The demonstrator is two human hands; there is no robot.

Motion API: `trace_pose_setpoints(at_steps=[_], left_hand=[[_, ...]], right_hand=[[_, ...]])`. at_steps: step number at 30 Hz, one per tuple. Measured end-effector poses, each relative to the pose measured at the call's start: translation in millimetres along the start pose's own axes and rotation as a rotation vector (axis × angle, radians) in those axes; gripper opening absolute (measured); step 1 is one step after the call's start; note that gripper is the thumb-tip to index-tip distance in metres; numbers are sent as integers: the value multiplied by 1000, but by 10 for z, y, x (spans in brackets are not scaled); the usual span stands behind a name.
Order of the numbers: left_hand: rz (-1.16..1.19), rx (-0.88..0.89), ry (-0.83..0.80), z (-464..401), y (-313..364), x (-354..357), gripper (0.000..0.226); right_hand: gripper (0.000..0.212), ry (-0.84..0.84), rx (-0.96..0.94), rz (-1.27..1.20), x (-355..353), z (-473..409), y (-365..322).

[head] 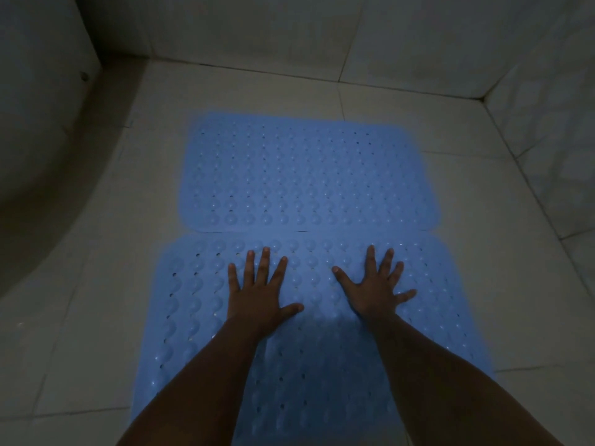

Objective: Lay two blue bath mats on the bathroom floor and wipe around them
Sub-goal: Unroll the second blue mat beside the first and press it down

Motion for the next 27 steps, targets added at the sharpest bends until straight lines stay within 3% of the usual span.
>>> trace_pose_setpoints(at_steps=[5,7,16,18,20,23,27], left_hand=[[6,7,-12,-6,27,-33,108],[21,-56,-4,153,-297,-97,109],[249,40,-86,-17,-16,-188,108],[442,22,5,14,-118,-257,97],[634,-3,200,93,-288,-325,81],[527,-4,445,203,-556,-331,60],[331,9,518,222,-857,-217,54]], right_hand=[[111,20,3,-14,-5,1,7],[113,-29,-63,-9,102,94,-321],[117,-20,41,-55,-146,-22,14],[116,-40,50,-22,-239,-48,-53],[106,-25,71,26,-386,-67,-144],[78,84,50,19,-539,-87,-308],[62,147,-113,-111,-394,68,-707]])
Point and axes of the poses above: each hand's wrist, its own z-axis away from the middle knuckle, its own x-axis out of the palm, y = z × x, the point moved 2 cm from there along -z, towards the middle knuckle, and after that the axes turned 2 degrees about y, right-handed, at the moved point
